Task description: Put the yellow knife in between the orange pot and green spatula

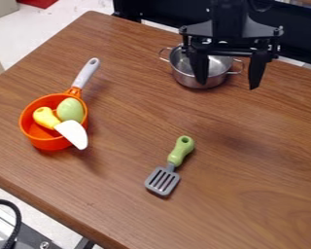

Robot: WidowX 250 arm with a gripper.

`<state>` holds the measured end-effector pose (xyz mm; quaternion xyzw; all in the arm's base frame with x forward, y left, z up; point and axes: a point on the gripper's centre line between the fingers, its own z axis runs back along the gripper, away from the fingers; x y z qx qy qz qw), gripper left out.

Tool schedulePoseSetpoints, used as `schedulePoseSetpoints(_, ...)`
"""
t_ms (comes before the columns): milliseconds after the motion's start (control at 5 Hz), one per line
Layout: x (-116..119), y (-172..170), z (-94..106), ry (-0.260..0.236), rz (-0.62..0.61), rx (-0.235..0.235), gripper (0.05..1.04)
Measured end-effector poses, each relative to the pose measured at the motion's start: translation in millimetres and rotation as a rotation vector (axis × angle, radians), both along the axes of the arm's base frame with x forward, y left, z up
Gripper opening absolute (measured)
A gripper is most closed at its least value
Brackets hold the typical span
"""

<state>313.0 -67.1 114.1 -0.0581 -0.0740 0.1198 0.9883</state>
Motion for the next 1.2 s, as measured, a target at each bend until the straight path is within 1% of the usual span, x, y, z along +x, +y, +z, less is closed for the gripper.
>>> schedulePoseSetpoints(200, -5, 0, -10.8, 0.036, 0.006, 0.001, 1.003)
schedulePoseSetpoints(400, -15, 9, -15.3, 0.046, 0.052, -0.009, 1.003)
schedulePoseSetpoints(600, -30, 35, -1.6, 0.025, 0.137, 0.008, 1.003)
schedulePoseSetpoints(800, -52, 70, 1.5, -0.009, 0.193, 0.021, 1.003)
schedulePoseSetpoints(1000, -76, 102, 1.5, -0.033, 0.241, 0.065, 1.003)
schedulePoseSetpoints(1200, -92, 127, -1.9, 0.012, 0.282, 0.076, 1.003)
